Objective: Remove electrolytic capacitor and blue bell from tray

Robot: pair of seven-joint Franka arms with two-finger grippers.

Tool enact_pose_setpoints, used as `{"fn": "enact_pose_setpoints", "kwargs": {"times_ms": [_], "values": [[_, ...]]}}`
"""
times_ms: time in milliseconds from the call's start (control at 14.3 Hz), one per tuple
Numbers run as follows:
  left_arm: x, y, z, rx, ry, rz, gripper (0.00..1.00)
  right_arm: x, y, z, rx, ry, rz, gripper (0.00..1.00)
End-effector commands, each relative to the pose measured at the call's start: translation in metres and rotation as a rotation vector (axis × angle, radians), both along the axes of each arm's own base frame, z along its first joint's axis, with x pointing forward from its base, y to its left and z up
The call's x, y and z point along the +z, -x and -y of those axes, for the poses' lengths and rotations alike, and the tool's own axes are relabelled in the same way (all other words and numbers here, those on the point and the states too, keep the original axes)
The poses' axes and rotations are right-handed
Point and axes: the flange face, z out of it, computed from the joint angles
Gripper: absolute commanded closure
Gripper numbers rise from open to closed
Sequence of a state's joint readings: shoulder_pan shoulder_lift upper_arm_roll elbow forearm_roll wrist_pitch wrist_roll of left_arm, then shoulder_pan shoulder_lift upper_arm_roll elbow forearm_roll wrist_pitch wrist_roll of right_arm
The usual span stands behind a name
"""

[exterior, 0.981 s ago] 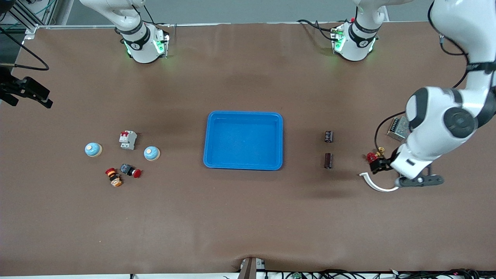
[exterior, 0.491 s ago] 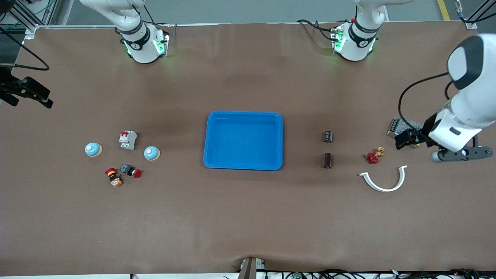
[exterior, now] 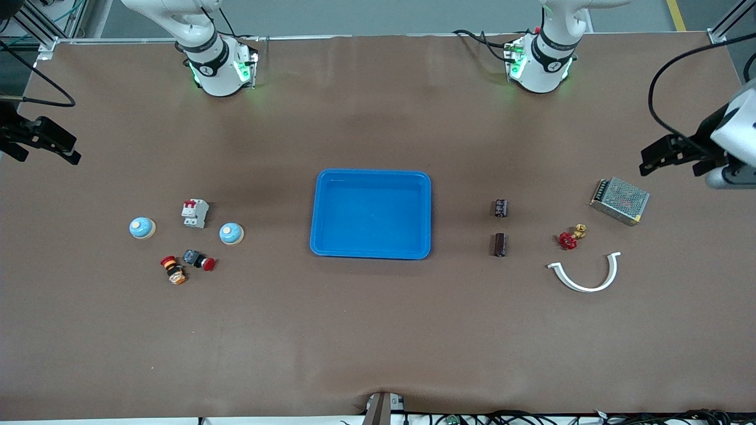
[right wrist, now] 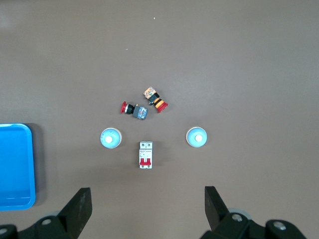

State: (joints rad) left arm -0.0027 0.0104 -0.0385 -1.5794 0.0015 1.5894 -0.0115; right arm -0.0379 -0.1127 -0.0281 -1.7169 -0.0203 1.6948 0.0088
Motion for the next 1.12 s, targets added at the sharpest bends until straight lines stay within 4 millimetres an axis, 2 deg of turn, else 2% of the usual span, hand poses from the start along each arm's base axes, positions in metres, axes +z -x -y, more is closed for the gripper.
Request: {"fn": "enact_pose_setpoints", "kwargs": {"times_ms": [0, 210, 350, 631, 841, 1051], "values": [[0.011, 0.011, 0.015, -0.029, 0.022, -0.002, 0.00, 0.006, 0.005, -0.002, 0.004, -0.012, -0.005, 0.00], [0.034, 0.020, 0.019, -0.037, 0.040, -0.005, 0.00, 0.004, 0.005, -0.002, 0.004, -0.013, -0.009, 0.00], [0.037, 0.022, 0.026, -0.050, 0.037, -0.010, 0.00, 0.004, 0.005, -0.002, 0.004, -0.013, -0.009, 0.00], [0.043, 0.026, 0.026, -0.053, 0.037, -0.003, 0.00, 0.004, 0.005, -0.002, 0.005, -0.013, -0.009, 0.00], [0.056, 0.035, 0.028, -0.057, 0.037, 0.016, 0.00, 0.004, 0.005, -0.002, 0.005, -0.012, -0.007, 0.00], [0.056, 0.035, 0.029, -0.058, 0.037, 0.015, 0.00, 0.004, 0.005, -0.002, 0.004, -0.013, -0.009, 0.00]]}}
